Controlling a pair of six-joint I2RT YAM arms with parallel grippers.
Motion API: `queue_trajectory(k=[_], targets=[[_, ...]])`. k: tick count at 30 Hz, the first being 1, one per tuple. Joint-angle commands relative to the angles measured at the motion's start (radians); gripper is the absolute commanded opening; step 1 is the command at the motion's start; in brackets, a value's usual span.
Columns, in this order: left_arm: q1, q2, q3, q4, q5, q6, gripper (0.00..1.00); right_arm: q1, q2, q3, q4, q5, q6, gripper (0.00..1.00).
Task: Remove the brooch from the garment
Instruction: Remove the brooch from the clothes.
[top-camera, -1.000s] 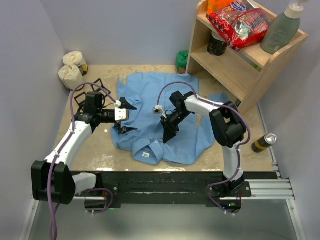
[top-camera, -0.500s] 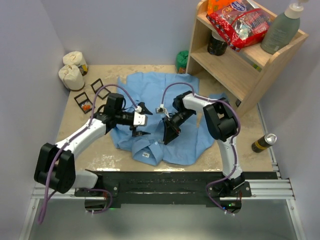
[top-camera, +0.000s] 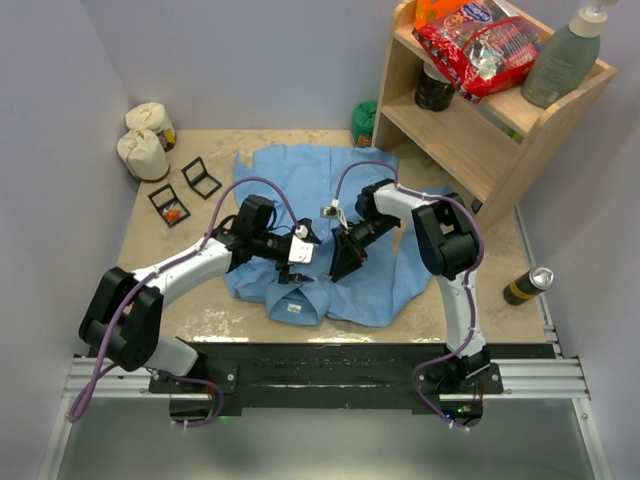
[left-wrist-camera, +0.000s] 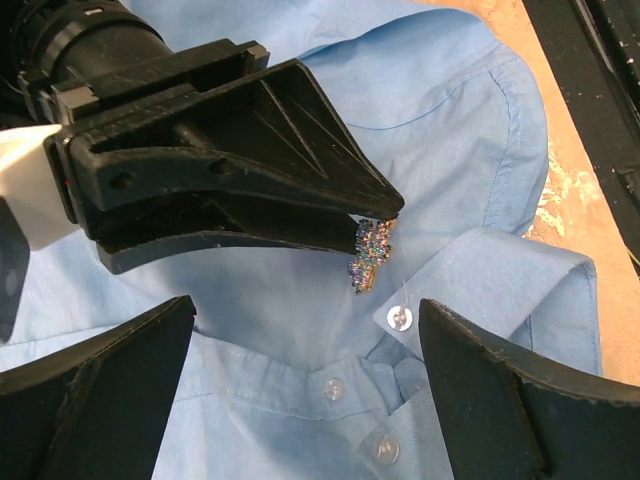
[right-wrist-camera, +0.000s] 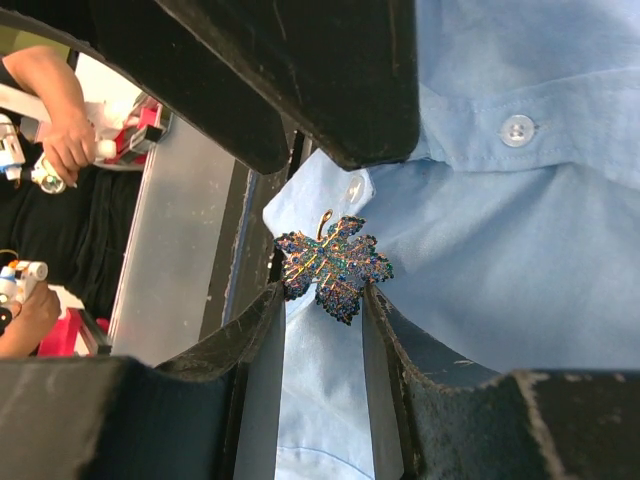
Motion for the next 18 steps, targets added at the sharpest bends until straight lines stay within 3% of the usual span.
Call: queue_trajectory(k=[1,18], targets=[[-0.027,0.013,-0.024,0.059,-0.024,-0.023,0.99,-0.012,-0.01,0.02,-0.08,-0.073,-0.032,0.19],[-0.099,0.085,-0.022,0.273,-0.13,-0.244,1.0,-0.012,-0.021,0.012,-0.078,-0.096,-0.037,0.18]])
